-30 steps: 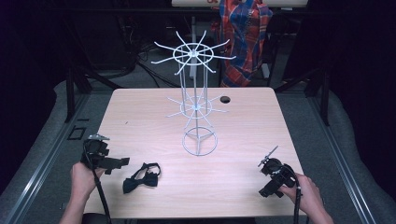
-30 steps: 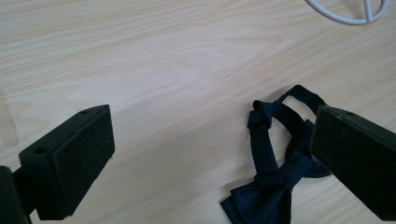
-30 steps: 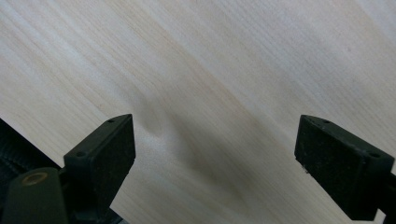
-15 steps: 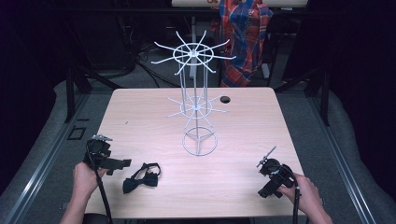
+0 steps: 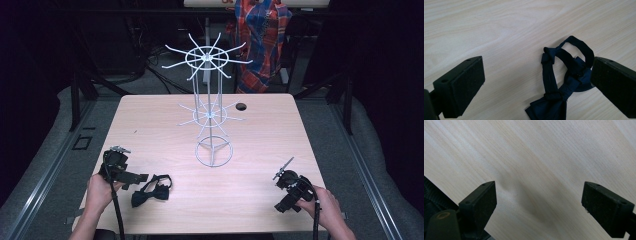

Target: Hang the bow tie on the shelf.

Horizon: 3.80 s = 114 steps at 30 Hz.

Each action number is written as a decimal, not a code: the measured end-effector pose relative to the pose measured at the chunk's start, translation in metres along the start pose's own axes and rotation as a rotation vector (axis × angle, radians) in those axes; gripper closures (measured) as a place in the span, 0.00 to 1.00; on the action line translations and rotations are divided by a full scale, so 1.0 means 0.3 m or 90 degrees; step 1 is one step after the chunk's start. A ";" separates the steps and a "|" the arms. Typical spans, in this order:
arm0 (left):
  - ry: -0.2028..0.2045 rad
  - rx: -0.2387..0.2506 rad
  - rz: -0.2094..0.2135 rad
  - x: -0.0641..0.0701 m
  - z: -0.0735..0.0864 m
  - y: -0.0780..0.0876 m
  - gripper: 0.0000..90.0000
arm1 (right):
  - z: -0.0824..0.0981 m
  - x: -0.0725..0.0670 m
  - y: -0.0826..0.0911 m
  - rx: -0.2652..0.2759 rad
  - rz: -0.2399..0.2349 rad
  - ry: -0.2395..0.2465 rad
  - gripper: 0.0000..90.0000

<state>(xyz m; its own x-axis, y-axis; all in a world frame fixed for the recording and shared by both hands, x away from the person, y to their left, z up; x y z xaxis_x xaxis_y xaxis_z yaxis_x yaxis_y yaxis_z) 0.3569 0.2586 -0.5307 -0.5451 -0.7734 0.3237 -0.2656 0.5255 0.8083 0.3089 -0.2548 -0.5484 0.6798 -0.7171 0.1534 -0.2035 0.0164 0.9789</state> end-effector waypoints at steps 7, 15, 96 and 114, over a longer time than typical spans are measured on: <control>0.009 -0.011 -0.016 0.008 -0.006 -0.017 0.00 | 0.004 0.005 -0.007 0.001 -0.007 0.011 0.14; 0.008 -0.011 -0.041 0.032 -0.034 -0.046 0.01 | 0.017 0.011 -0.002 0.006 -0.008 0.010 0.14; -0.092 -0.069 -0.067 0.093 -0.066 -0.122 0.92 | 0.010 -0.004 -0.013 -0.020 0.006 0.040 0.15; -0.114 0.006 -0.127 0.109 -0.077 -0.051 0.92 | 0.011 -0.002 -0.013 -0.015 0.005 0.036 0.15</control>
<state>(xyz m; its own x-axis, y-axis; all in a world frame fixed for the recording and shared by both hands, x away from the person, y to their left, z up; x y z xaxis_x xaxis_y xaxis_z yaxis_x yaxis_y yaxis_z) 0.3615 0.2171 -0.5211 -0.6134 -0.7870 0.0657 -0.3890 0.3735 0.8422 0.3069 -0.2569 -0.5527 0.7176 -0.6759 0.1677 -0.1927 0.0387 0.9805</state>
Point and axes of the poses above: each handheld gripper's, and its own axes: y roughly backward along the jaws, z roughly out of its underside, x roughly to its right, the point moved 2 cm from there along -y, roughly forward along the jaws, and after that the axes turned 9 degrees about z, right-handed, at the moved point
